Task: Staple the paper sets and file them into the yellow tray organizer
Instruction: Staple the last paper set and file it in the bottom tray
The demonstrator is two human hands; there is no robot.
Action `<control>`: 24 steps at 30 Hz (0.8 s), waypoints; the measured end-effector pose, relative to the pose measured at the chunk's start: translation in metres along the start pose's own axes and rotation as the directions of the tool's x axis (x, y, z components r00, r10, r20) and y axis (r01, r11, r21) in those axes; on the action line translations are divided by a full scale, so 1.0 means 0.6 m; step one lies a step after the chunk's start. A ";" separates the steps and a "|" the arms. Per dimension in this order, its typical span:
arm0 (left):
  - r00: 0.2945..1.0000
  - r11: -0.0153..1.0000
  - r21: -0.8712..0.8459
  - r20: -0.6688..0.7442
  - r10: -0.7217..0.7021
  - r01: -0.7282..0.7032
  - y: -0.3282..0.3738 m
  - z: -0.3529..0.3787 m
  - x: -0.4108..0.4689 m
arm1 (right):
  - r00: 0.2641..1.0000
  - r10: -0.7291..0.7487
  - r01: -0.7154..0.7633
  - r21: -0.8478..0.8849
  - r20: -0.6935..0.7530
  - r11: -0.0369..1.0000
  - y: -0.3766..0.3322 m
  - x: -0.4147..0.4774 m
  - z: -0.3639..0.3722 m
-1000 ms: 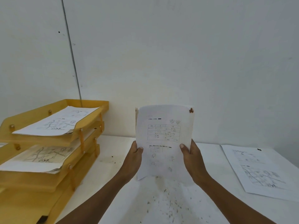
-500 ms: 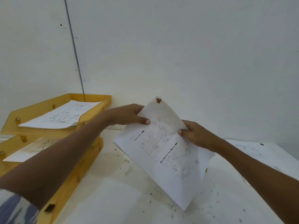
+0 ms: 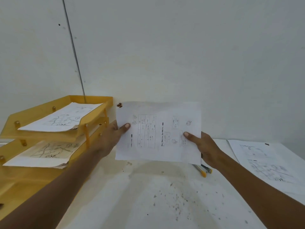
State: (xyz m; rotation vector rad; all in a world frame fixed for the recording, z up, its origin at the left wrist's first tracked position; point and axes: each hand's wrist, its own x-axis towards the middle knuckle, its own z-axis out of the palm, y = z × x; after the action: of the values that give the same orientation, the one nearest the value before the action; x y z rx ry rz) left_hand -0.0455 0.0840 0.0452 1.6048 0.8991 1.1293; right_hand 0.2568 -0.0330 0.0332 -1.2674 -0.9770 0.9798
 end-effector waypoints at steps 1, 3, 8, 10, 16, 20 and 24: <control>1.000 1.000 -0.019 -0.012 0.009 -0.009 -0.006 0.001 -0.001 | 0.999 -0.035 0.035 0.015 -0.010 0.999 0.005 0.002 0.005; 0.999 0.998 -0.061 -0.043 0.014 -0.017 -0.024 0.002 -0.010 | 0.997 -0.079 0.080 0.038 -0.020 0.996 0.023 0.005 0.014; 0.993 0.990 -0.097 -0.051 -0.110 0.104 -0.105 0.013 -0.053 | 0.998 0.002 -0.009 -0.114 -0.055 0.993 0.103 -0.011 0.022; 0.991 0.987 -0.107 -0.036 -0.126 0.122 -0.128 0.016 -0.063 | 0.998 0.010 -0.017 -0.110 -0.063 0.994 0.124 -0.017 0.021; 0.996 0.992 -0.096 -0.012 -0.084 0.082 -0.133 0.019 -0.060 | 0.998 0.030 -0.034 -0.062 -0.061 0.997 0.132 -0.016 0.022; 0.996 0.993 -0.079 -0.011 -0.089 0.088 -0.133 0.018 -0.055 | 0.995 0.037 -0.044 -0.067 -0.092 0.997 0.135 -0.013 0.021; 0.994 0.991 -0.067 0.006 -0.113 0.113 -0.140 0.017 -0.059 | 0.994 0.053 -0.064 -0.126 -0.092 0.990 0.137 -0.012 0.019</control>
State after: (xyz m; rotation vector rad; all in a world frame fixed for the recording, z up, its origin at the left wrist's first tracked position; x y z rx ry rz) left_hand -0.0506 0.0729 -0.0458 1.4821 0.9292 1.0670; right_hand 0.2407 -0.0322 -0.0483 -1.4425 -0.9514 0.9093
